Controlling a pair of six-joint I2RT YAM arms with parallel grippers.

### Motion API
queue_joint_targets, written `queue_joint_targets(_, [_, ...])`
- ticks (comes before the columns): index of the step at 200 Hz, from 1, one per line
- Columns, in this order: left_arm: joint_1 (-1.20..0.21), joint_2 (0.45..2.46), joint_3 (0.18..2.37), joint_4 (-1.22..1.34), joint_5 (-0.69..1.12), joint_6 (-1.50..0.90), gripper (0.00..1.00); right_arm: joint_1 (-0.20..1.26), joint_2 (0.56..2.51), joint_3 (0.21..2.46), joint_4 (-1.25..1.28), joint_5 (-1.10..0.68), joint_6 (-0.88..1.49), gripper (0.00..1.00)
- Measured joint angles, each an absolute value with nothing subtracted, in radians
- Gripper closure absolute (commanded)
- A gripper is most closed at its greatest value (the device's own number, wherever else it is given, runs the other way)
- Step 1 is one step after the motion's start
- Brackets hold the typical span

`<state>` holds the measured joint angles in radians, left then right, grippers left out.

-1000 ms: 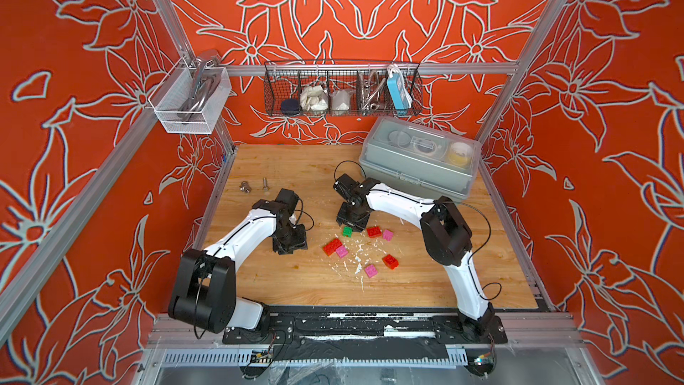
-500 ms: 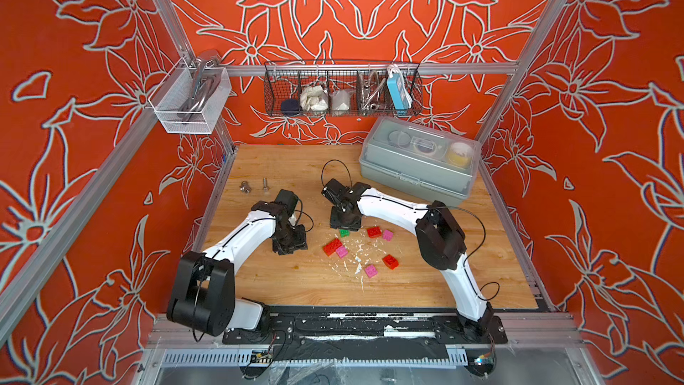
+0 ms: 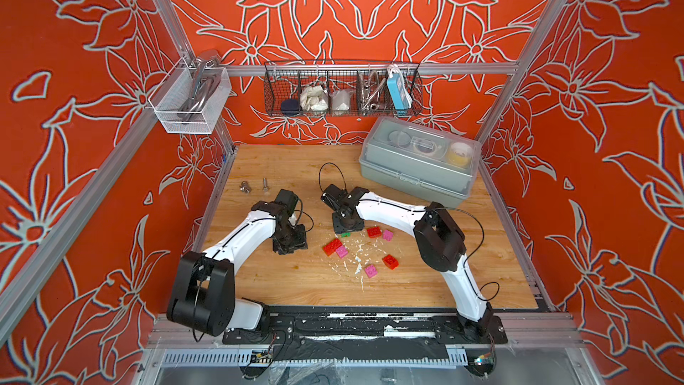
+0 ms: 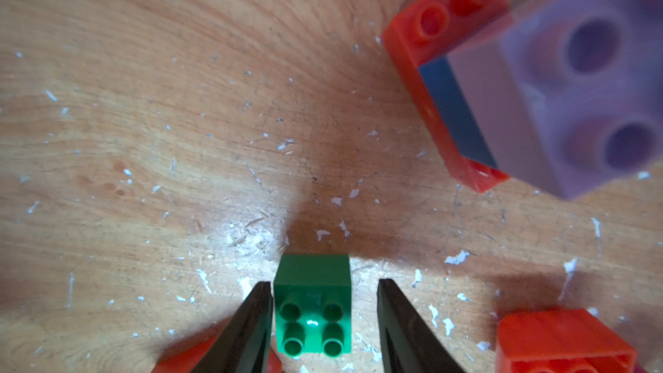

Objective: Assemble the number 1 with lego
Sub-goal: Pick up the lego brick from the center of the board.

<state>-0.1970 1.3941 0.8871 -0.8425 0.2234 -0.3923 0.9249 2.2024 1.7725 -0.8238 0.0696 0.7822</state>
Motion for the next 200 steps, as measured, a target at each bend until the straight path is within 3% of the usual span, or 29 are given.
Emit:
queue_joint_targets(40, [-0.197, 1.394, 0.886, -0.842, 0.224, -0.392, 0.5, 0.928, 2.202, 1.773, -0.809, 0.059, 0.77, 0.55])
queue_joint_targets(100, [-0.197, 1.394, 0.883, -0.836, 0.225, -0.391, 0.5, 0.931, 2.204, 1.773, -0.816, 0.044, 0.794, 0.49])
queue_joint_targets(164, [-0.197, 1.394, 0.883, -0.835, 0.226, -0.389, 0.51, 0.931, 2.204, 1.772, -0.833, 0.043, 0.795, 0.57])
queue_joint_targets(200, [-0.197, 1.394, 0.883, -0.835, 0.226, -0.387, 0.51, 0.933, 2.206, 1.771, -0.84, 0.035, 0.792, 0.5])
